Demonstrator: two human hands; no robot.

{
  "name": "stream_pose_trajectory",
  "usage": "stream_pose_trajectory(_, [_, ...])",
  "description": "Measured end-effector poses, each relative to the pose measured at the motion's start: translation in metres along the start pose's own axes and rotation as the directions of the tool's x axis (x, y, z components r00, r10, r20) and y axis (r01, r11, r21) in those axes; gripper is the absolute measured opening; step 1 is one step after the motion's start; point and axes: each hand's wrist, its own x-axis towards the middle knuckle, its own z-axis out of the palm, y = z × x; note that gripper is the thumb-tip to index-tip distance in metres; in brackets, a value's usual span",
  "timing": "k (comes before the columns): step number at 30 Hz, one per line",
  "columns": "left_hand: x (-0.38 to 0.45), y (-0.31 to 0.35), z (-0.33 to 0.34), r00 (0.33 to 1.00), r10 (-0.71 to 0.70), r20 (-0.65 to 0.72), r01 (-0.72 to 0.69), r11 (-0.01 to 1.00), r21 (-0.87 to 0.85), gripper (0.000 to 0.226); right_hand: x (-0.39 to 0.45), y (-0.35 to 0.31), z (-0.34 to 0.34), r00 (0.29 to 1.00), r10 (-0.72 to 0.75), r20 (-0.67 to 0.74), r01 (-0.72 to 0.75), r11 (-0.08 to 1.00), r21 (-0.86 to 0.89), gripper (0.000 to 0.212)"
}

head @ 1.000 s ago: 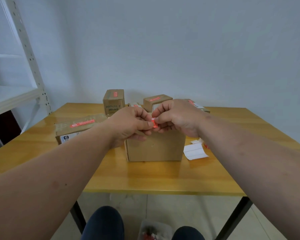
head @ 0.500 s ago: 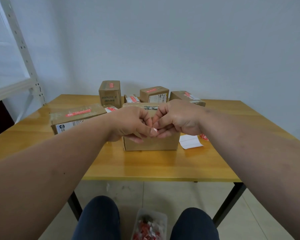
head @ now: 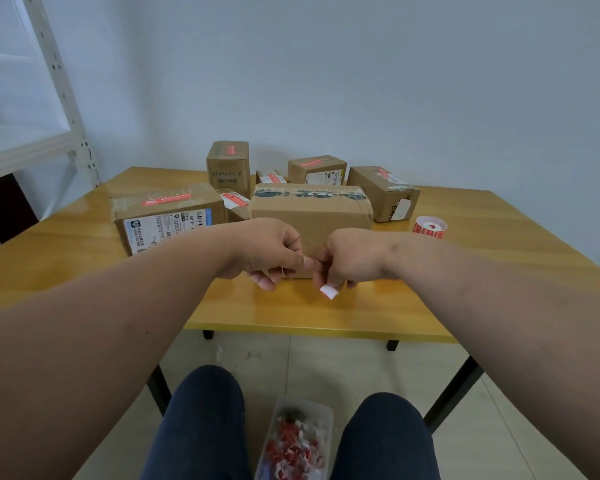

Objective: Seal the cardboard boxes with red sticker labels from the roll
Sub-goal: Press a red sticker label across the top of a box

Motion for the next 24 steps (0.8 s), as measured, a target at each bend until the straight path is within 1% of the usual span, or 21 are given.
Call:
stream_pose_trajectory(5, [0.003, -0.002, 0.004, 0.999, -0.038, 0.031, 0.037, 0.998, 0.041, 0.016, 0.003, 0.004, 0.007, 0.998, 0.053, 0.03, -0.054, 0.998, 0.017, 0.025])
stream_pose_trajectory(11, [0.004, -0.004, 0.009, 0.996, -0.064, 0.06, 0.059, 0.995, 0.081, 0.015, 0.009, 0.004, 0.019, 0.986, 0.102, 0.128, -0.108, 0.993, 0.04, 0.025])
stream_pose_trajectory(20, [0.004, -0.006, 0.01, 0.993, -0.079, 0.086, 0.067, 0.988, 0.136, 0.015, 0.016, 0.008, 0.02, 0.975, 0.131, 0.181, -0.139, 0.99, 0.035, 0.021])
stream_pose_trajectory(24, [0.005, -0.007, 0.011, 0.992, -0.086, 0.092, 0.072, 0.987, 0.144, 0.015, 0.017, 0.01, 0.02, 0.973, 0.14, 0.182, -0.148, 0.988, 0.034, 0.021])
